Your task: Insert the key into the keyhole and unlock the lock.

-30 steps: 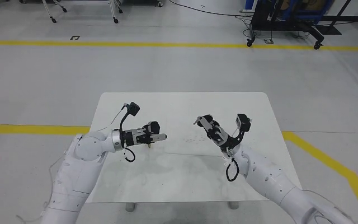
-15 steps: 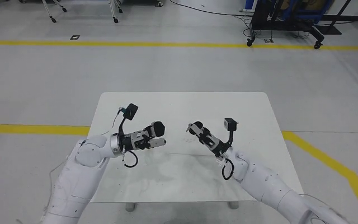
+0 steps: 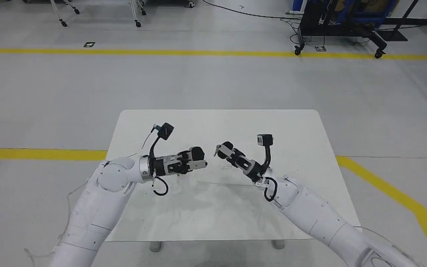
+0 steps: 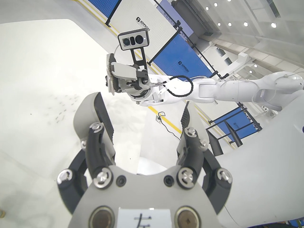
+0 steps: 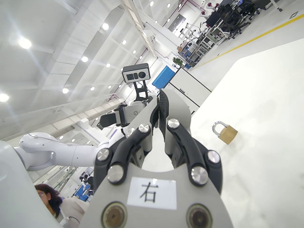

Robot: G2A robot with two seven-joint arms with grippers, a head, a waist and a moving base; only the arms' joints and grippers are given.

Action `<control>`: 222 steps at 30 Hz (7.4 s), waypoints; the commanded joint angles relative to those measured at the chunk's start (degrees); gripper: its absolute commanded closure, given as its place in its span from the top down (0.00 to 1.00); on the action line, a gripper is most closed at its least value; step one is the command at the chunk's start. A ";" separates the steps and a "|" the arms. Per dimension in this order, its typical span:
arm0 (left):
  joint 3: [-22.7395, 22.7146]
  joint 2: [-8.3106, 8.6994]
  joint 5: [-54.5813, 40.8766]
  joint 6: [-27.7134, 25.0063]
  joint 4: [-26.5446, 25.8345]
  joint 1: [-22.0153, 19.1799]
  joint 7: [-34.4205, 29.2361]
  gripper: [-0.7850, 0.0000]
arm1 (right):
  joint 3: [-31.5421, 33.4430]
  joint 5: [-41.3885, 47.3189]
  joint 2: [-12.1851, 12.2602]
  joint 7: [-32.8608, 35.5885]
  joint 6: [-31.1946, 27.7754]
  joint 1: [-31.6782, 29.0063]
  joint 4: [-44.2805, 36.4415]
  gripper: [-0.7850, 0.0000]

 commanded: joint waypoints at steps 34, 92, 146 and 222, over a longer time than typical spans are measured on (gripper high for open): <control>6.60 -0.80 3.21 5.22 7.21 -5.65 4.48 0.00 | 3.92 0.10 -4.53 7.89 1.59 -0.46 2.87 0.00; 11.56 -0.27 -6.42 11.16 9.16 -11.50 -15.59 0.00 | 20.31 -13.84 1.25 37.50 -0.63 -3.07 -3.22 1.00; 19.59 1.17 -5.38 6.62 14.12 -17.56 -9.20 1.00 | 9.15 9.36 4.65 41.98 -6.19 2.69 6.43 0.00; 25.50 -1.32 55.30 58.87 4.16 -18.89 -12.57 0.00 | 13.03 9.55 6.51 41.42 -6.75 0.66 4.93 0.00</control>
